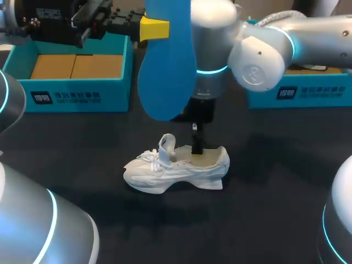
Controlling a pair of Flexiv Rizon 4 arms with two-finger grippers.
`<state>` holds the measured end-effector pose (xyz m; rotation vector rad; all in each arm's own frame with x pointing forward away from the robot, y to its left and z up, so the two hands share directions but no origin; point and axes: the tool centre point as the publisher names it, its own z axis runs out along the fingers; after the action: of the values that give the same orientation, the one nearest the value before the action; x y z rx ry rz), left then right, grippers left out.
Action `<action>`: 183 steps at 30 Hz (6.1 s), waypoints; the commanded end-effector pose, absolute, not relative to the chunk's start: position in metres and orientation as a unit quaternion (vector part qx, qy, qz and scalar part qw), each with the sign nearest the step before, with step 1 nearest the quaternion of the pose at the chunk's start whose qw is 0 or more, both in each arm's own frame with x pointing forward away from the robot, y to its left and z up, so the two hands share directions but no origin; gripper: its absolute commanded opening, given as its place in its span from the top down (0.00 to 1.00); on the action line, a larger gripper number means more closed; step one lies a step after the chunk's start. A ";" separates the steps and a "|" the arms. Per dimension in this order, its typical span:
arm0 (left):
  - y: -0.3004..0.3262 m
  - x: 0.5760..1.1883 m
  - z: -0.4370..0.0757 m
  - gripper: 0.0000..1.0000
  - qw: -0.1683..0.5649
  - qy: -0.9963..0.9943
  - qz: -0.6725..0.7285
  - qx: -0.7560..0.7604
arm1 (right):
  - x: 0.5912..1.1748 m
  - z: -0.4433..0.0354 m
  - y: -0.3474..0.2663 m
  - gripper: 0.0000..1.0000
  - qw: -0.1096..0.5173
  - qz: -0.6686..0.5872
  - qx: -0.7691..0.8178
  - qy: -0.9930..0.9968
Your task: Take the shoe out of the shoebox, open the shoe tongue, remove and reinsert the insole, then place the shoe into the shoebox
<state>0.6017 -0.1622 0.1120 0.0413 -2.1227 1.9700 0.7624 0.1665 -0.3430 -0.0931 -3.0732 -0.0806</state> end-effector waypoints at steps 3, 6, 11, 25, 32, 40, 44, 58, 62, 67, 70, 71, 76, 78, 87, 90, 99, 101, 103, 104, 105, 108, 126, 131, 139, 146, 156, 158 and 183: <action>-0.163 0.603 0.112 1.00 0.123 -0.728 0.675 0.013 | 0.767 -0.368 0.177 0.00 0.048 -0.028 -0.033 -0.998; -0.163 0.603 0.112 1.00 0.123 -0.728 0.675 0.013 | 0.766 -0.370 0.179 0.00 0.046 -0.030 -0.034 -0.998; -0.163 0.603 0.112 1.00 0.123 -0.728 0.675 0.013 | 0.764 -0.377 0.180 0.07 0.049 -0.031 -0.040 -0.998; -0.163 0.603 0.112 1.00 0.123 -0.728 0.675 0.013 | 0.759 -0.390 0.183 0.98 0.067 -0.037 -0.047 -0.996; -0.163 0.603 0.112 1.00 0.123 -0.728 0.675 0.013 | 0.752 -0.387 0.185 1.00 0.072 -0.034 -0.051 -0.996; -0.163 0.603 0.112 1.00 0.123 -0.728 0.675 0.013 | 0.743 -0.357 0.184 1.00 0.067 -0.032 -0.090 -0.993; -0.163 0.603 0.112 1.00 0.123 -0.728 0.675 0.013 | 0.736 -0.340 0.184 1.00 0.055 -0.034 -0.123 -0.990; -0.163 0.603 0.112 1.00 0.123 -0.728 0.675 0.013 | 0.706 -0.313 0.189 1.00 0.004 -0.122 -0.361 -0.925; -0.163 0.603 0.112 1.00 0.123 -0.728 0.675 0.013 | 0.706 -0.313 0.189 1.00 0.004 -0.122 -0.361 -0.925; -0.163 0.603 0.112 1.00 0.123 -0.728 0.675 0.013 | 0.706 -0.313 0.189 1.00 0.004 -0.122 -0.361 -0.925; -0.163 0.603 0.112 1.00 0.123 -0.728 0.675 0.013 | 0.705 -0.320 0.185 1.00 -0.003 -0.168 -0.437 -0.884; -0.163 0.603 0.112 1.00 0.123 -0.728 0.675 0.013 | 0.704 -0.324 0.186 1.00 -0.003 -0.176 -0.454 -0.873; -0.163 0.603 0.112 1.00 0.123 -0.728 0.675 0.013 | 0.701 -0.336 0.185 1.00 0.001 -0.208 -0.511 -0.834; -0.163 0.603 0.112 1.00 0.123 -0.728 0.675 0.013 | 0.700 -0.337 0.184 1.00 -0.002 -0.211 -0.532 -0.820; -0.163 0.603 0.112 1.00 0.123 -0.728 0.675 0.013 | 0.700 -0.342 0.181 1.00 -0.009 -0.218 -0.560 -0.800; -0.163 0.603 0.112 1.00 0.123 -0.728 0.675 0.013 | 0.700 -0.345 0.180 1.00 -0.005 -0.220 -0.575 -0.788; -0.163 0.603 0.112 1.00 0.123 -0.728 0.675 0.013 | 0.707 -0.357 0.178 1.00 0.019 -0.196 -0.599 -0.776; -0.163 0.603 0.112 1.00 0.123 -0.728 0.675 0.013 | 0.708 -0.359 0.178 1.00 0.024 -0.193 -0.602 -0.775; -0.163 0.603 0.112 1.00 0.123 -0.728 0.675 0.013 | 0.709 -0.360 0.178 1.00 0.025 -0.189 -0.604 -0.774; -0.163 0.603 0.112 1.00 0.123 -0.728 0.675 0.013 | 0.709 -0.361 0.177 1.00 0.028 -0.189 -0.606 -0.772; -0.163 0.603 0.112 1.00 0.123 -0.728 0.675 0.013 | 0.709 -0.364 0.175 1.00 0.032 -0.187 -0.610 -0.770; -0.163 0.603 0.112 1.00 0.123 -0.728 0.675 0.013 | 0.710 -0.369 0.175 1.00 0.042 -0.181 -0.617 -0.765; -0.163 0.603 0.112 1.00 0.123 -0.728 0.675 0.013 | 0.705 -0.392 0.172 1.00 0.046 -0.187 -0.650 -0.735; -0.163 0.603 0.112 1.00 0.123 -0.728 0.675 0.013 | 0.702 -0.392 0.172 1.00 0.036 -0.193 -0.656 -0.728; -0.163 0.603 0.112 1.00 0.123 -0.728 0.675 0.013 | 0.697 -0.375 0.169 0.00 0.032 -0.208 -0.658 -0.723; -0.163 0.603 0.112 1.00 0.123 -0.728 0.675 0.013 | 0.696 -0.327 0.155 0.00 0.048 -0.216 -0.637 -0.739; -0.163 0.603 0.112 1.00 0.123 -0.728 0.675 0.013 | 0.701 -0.306 0.142 0.00 0.088 -0.268 -0.597 -0.751; -0.163 0.603 0.112 1.00 0.123 -0.728 0.675 0.013 | 0.701 -0.306 0.142 0.00 0.088 -0.268 -0.597 -0.751; -0.163 0.603 0.112 1.00 0.123 -0.728 0.675 0.013 | 0.737 -0.228 0.138 0.00 0.210 -0.374 -0.540 -0.724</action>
<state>0.6017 -0.1622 0.1120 0.0412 -2.1227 1.9699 0.7381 0.1373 -0.2248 -1.5134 -2.0534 -1.0393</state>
